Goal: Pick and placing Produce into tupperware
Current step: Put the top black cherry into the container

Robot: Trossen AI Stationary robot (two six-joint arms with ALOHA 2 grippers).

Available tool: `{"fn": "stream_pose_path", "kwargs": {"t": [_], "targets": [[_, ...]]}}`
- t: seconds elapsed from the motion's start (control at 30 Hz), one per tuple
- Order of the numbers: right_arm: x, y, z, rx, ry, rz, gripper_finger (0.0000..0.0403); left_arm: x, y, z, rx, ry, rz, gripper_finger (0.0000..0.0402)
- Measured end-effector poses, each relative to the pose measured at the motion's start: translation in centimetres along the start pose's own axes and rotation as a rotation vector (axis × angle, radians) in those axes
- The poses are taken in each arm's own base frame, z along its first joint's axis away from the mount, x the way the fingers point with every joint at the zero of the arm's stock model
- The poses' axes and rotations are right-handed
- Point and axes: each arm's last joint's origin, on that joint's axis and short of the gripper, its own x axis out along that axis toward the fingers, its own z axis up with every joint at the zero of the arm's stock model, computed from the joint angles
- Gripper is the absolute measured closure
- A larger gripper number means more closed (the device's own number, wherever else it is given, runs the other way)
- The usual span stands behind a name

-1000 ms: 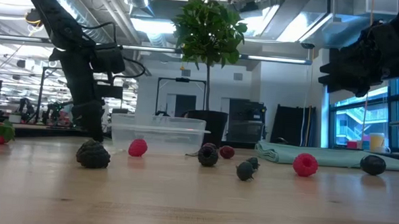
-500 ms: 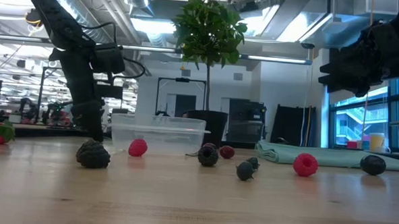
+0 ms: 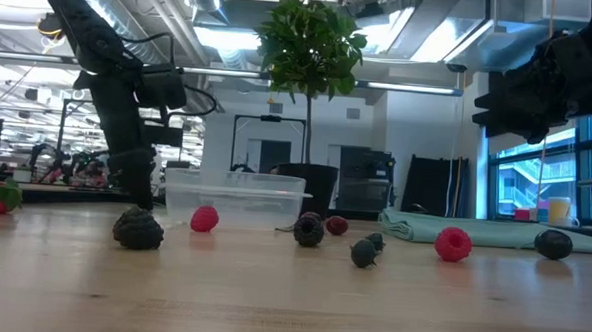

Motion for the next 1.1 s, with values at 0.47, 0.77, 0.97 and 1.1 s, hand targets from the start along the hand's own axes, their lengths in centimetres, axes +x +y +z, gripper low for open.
{"fn": "stream_pose_path", "kwargs": {"t": [0.47,0.77,0.97,1.1], "targets": [[0.0,0.0,0.0,0.026,0.000,0.001,0.0173,-3.8,-2.2,6.1,0.096,-0.151,-0.093,0.0298],[0.0,0.0,0.0,0.027,-0.001,0.001,0.0173,-7.0,-7.1,9.3,0.241,-0.318,-0.188,0.0293],[0.0,0.0,0.0,0.027,0.000,0.001,0.0173,-8.3,-11.6,9.4,0.352,-0.423,-0.302,0.0296],[0.0,0.0,0.0,0.027,-0.001,0.000,0.0173,-7.9,-13.6,9.1,0.386,-0.418,-0.287,0.0292]]}}
